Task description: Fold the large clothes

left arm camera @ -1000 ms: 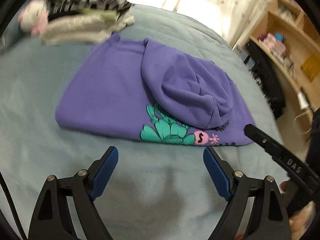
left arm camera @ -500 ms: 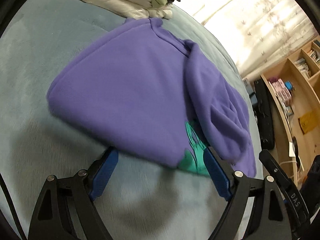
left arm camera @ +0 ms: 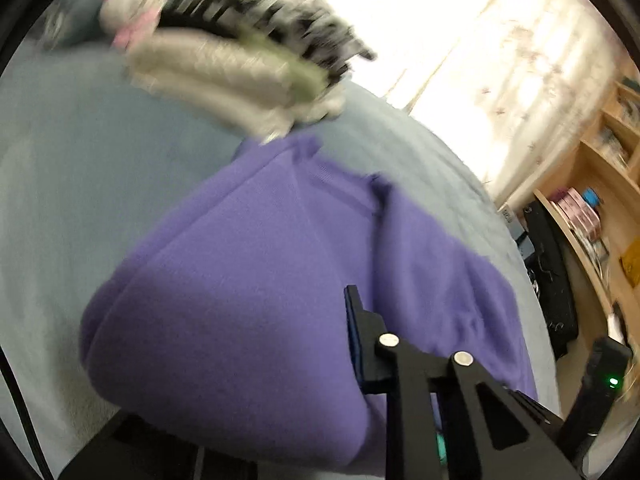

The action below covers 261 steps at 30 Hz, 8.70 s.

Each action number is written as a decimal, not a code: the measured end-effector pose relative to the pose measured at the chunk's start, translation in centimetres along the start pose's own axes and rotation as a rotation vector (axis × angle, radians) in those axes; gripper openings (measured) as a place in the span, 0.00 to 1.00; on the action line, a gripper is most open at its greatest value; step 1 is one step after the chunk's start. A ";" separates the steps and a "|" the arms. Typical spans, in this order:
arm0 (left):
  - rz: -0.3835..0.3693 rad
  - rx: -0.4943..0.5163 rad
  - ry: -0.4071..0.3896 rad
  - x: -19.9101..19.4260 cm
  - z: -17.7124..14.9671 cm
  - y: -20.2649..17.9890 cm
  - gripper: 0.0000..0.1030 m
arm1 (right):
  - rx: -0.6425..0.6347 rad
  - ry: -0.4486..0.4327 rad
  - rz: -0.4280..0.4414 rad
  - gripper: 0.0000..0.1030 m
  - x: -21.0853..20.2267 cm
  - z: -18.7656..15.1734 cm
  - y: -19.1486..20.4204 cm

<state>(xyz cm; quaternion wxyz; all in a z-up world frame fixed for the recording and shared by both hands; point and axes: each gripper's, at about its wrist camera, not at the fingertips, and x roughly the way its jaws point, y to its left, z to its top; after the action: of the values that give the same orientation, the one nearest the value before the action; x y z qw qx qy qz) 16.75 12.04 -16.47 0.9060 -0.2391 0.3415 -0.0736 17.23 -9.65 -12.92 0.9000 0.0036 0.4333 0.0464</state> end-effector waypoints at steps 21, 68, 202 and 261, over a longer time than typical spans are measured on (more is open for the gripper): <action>-0.176 0.668 -0.111 -3.0 -2.2 -22.9 0.16 | 0.389 0.085 0.358 0.18 -5.2 -2.3 -11.6; -0.220 1.039 0.200 -2.2 -13.1 -33.5 0.77 | 0.486 -0.091 0.104 0.24 -14.9 -5.3 -25.9; -0.068 0.500 0.548 6.1 -2.5 -20.5 0.99 | 0.268 0.205 0.196 1.00 -7.9 1.8 -23.8; -0.104 0.632 0.444 6.8 -5.2 -25.7 0.88 | 0.403 0.155 0.456 0.43 -3.6 -0.2 -22.1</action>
<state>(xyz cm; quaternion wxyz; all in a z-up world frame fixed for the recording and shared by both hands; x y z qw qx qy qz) 19.25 -14.43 -11.41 0.8340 0.0566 0.4774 -0.2708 16.60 -32.01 -11.27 0.8120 0.2753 0.4891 0.1603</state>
